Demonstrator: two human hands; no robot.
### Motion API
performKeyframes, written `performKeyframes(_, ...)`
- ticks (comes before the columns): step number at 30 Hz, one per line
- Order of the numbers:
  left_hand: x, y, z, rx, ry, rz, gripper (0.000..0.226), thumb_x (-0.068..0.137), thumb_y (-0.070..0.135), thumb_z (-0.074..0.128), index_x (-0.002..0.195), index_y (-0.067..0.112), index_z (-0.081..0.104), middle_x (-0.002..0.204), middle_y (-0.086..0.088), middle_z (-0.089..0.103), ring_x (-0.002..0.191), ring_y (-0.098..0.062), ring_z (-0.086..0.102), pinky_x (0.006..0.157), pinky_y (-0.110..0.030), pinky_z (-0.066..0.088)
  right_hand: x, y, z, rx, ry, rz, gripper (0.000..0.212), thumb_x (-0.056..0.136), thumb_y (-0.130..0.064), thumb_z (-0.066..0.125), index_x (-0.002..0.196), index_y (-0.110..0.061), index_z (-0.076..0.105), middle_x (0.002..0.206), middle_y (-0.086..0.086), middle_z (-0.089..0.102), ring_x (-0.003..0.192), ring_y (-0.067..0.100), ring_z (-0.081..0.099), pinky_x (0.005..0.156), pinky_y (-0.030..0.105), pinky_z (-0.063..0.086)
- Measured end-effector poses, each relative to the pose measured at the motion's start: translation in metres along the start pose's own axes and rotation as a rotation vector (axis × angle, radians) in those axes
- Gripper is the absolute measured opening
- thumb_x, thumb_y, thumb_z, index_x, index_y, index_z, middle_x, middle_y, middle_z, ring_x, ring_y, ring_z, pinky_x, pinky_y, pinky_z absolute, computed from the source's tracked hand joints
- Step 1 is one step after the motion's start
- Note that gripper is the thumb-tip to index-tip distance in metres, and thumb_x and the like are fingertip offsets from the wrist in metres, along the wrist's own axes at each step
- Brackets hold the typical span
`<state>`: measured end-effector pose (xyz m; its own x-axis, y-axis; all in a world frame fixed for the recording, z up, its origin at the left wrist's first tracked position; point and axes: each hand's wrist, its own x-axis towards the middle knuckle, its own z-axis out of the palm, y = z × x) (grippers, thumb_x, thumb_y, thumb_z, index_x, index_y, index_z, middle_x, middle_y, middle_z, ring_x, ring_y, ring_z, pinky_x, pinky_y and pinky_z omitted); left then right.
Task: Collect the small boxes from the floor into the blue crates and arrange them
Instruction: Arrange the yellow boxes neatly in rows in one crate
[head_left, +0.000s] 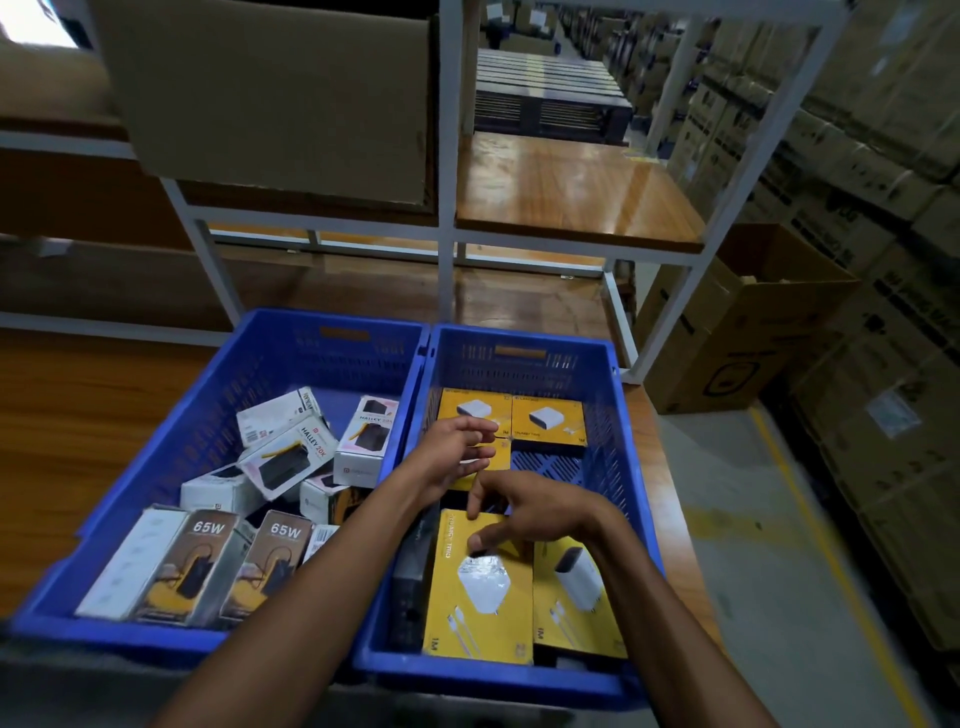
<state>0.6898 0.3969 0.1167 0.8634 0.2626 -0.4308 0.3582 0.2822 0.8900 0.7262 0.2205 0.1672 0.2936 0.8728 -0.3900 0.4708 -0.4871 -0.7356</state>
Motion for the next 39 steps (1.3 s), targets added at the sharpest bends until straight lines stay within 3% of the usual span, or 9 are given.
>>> performKeyframes(3, 0.000, 0.002, 0.000, 0.015, -0.007, 0.003, 0.030, 0.110, 0.007, 0.044, 0.120, 0.010, 0.072, 0.127, -0.012, 0.070, 0.109, -0.025, 0.071, 0.084, -0.034, 0.060, 0.000, -0.005, -0.002, 0.044, -0.015, -0.007, 0.038, 0.085, -0.039, 0.084, 0.115, -0.029, 0.063, 0.121, 0.002, 0.062, 0.109, 0.022, 0.059, 0.096, 0.047, 0.053)
performKeyframes(6, 0.001, 0.003, 0.000, 0.030, -0.017, 0.003, 0.030, 0.110, 0.008, 0.044, 0.119, 0.012, 0.073, 0.128, -0.011, 0.070, 0.114, -0.027, 0.070, 0.097, -0.043, 0.059, 0.001, -0.006, -0.004, 0.159, 0.008, -0.010, 0.046, 0.082, -0.033, 0.088, 0.118, -0.032, 0.060, 0.120, 0.001, 0.063, 0.111, 0.018, 0.061, 0.099, 0.044, 0.053)
performKeyframes(10, 0.001, 0.004, -0.001, -0.013, -0.043, 0.017, 0.027, 0.110, 0.012, 0.048, 0.121, 0.011, 0.072, 0.130, -0.015, 0.070, 0.119, -0.028, 0.069, 0.097, -0.043, 0.059, 0.000, -0.004, -0.009, 0.229, 0.066, -0.007, 0.055, 0.080, -0.024, 0.090, 0.127, -0.031, 0.061, 0.121, 0.001, 0.065, 0.106, 0.005, 0.064, 0.089, 0.028, 0.055)
performKeyframes(16, -0.008, 0.011, -0.003, -0.045, -0.178, 0.043, 0.042, 0.104, 0.051, 0.057, 0.126, 0.018, 0.073, 0.127, -0.015, 0.073, 0.121, -0.037, 0.067, 0.106, -0.053, 0.051, -0.004, 0.024, -0.040, 0.628, 0.503, 0.131, 0.068, 0.070, -0.034, 0.097, 0.126, -0.019, 0.061, 0.092, 0.004, 0.077, 0.086, 0.018, 0.075, 0.077, 0.036, 0.056)
performKeyframes(24, -0.003, 0.004, 0.010, -0.100, -0.130, 0.046, 0.056, 0.096, 0.040, 0.073, 0.146, 0.022, 0.055, 0.138, -0.013, 0.067, 0.118, -0.035, 0.070, 0.097, -0.053, 0.059, 0.004, 0.034, -0.047, 0.815, 0.857, 0.174, 0.055, 0.087, -0.048, 0.079, 0.126, -0.019, 0.054, 0.118, 0.011, 0.071, 0.104, 0.020, 0.073, 0.080, 0.035, 0.061)
performKeyframes(28, 0.005, 0.003, 0.015, -0.367, -0.017, 0.076, 0.053, 0.105, 0.014, 0.060, 0.149, 0.041, 0.047, 0.141, -0.007, 0.060, 0.122, -0.039, 0.063, 0.096, -0.061, 0.056, 0.006, 0.045, -0.031, 0.843, 0.709, 0.309, 0.083, 0.072, -0.070, 0.082, 0.135, -0.031, 0.045, 0.125, 0.002, 0.064, 0.109, 0.028, 0.071, 0.084, 0.048, 0.063)
performKeyframes(31, 0.006, 0.006, 0.016, -0.451, -0.012, 0.031, 0.064, 0.102, -0.003, 0.055, 0.150, 0.037, 0.043, 0.141, -0.013, 0.055, 0.127, -0.042, 0.058, 0.098, -0.068, 0.053, 0.004, 0.059, -0.024, 0.938, 0.690, 0.325, 0.071, 0.087, -0.035, 0.084, 0.141, -0.026, 0.039, 0.127, 0.005, 0.065, 0.106, 0.026, 0.073, 0.089, 0.050, 0.062)
performKeyframes(34, 0.011, 0.004, 0.017, -0.286, -0.032, -0.039, 0.055, 0.100, -0.001, 0.058, 0.148, 0.024, 0.047, 0.134, -0.018, 0.062, 0.117, -0.036, 0.065, 0.098, -0.058, 0.057, 0.003, 0.065, -0.025, 1.008, 0.867, 0.308, 0.057, 0.093, -0.010, 0.077, 0.137, -0.017, 0.041, 0.118, 0.012, 0.068, 0.094, 0.023, 0.073, 0.073, 0.037, 0.062)
performKeyframes(39, 0.022, -0.003, 0.028, 0.023, -0.042, -0.109, 0.072, 0.098, 0.020, 0.073, 0.159, 0.016, 0.035, 0.134, -0.011, 0.060, 0.107, -0.023, 0.071, 0.087, -0.031, 0.063, -0.006, 0.064, -0.037, 0.548, 1.085, 0.363, 0.045, 0.092, -0.028, 0.076, 0.130, -0.024, 0.052, 0.122, 0.004, 0.067, 0.109, 0.024, 0.066, 0.090, 0.044, 0.057)
